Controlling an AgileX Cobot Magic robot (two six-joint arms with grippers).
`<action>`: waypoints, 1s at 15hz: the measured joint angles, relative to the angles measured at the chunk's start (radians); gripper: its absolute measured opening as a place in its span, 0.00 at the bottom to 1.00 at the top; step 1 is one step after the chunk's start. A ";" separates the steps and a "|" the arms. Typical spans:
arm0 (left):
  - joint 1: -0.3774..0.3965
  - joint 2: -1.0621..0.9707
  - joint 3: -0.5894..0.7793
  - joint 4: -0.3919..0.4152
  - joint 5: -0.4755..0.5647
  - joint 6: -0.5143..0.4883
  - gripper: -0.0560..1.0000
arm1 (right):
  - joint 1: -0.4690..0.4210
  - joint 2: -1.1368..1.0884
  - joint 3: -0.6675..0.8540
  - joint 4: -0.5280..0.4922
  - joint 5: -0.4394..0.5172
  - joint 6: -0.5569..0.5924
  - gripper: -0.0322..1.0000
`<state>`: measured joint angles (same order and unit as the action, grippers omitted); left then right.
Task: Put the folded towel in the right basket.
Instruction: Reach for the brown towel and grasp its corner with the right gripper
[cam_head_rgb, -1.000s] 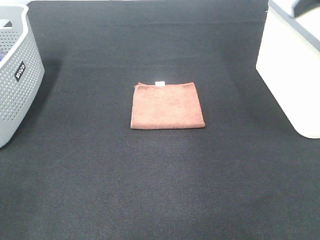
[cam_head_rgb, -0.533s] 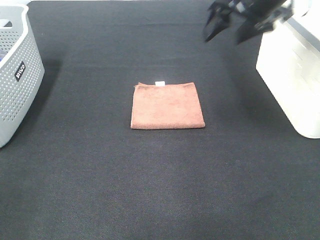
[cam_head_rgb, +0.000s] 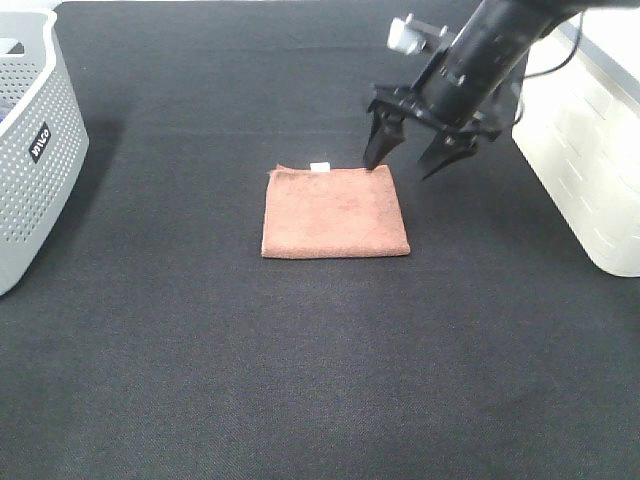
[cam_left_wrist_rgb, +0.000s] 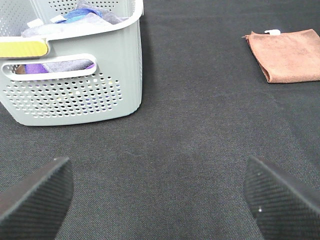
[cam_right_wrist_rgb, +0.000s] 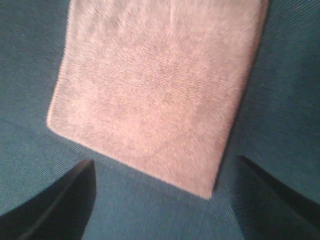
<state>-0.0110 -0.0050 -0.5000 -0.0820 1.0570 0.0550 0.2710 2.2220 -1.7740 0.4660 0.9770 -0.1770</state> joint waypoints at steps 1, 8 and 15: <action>0.000 0.000 0.000 0.000 0.000 0.000 0.88 | -0.005 0.042 -0.031 0.019 0.016 0.000 0.71; 0.000 0.000 0.000 0.000 0.000 0.000 0.88 | -0.074 0.160 -0.078 0.130 0.009 -0.074 0.71; 0.000 0.000 0.000 0.000 0.000 0.000 0.88 | -0.073 0.215 -0.086 0.153 -0.011 -0.125 0.63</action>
<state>-0.0110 -0.0050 -0.5000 -0.0820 1.0570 0.0550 0.1980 2.4370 -1.8600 0.6190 0.9660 -0.3020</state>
